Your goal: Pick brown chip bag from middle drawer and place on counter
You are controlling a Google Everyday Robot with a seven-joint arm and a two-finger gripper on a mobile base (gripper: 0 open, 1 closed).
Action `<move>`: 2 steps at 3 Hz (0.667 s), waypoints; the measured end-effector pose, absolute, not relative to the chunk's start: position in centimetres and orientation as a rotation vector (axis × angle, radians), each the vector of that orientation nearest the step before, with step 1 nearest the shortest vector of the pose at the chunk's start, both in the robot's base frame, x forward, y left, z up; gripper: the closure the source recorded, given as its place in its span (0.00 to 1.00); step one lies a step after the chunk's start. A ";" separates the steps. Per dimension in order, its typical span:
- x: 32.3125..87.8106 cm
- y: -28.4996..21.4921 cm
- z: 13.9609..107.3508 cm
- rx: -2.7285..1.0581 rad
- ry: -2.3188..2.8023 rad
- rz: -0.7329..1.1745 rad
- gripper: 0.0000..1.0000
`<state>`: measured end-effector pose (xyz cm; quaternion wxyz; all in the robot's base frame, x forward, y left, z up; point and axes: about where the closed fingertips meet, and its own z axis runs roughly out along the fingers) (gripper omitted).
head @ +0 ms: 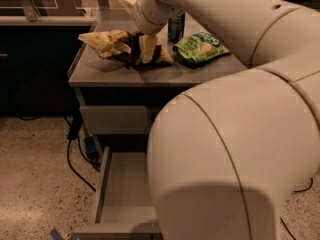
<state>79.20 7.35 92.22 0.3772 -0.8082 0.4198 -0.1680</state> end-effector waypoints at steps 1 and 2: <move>78.4 6.4 94.2 -2.051 1.088 -0.447 0.00; 76.0 4.2 98.8 -1.999 1.132 -0.509 0.00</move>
Offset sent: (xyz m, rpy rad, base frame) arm -0.1147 -0.1014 0.1656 0.0186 -0.1481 -0.2253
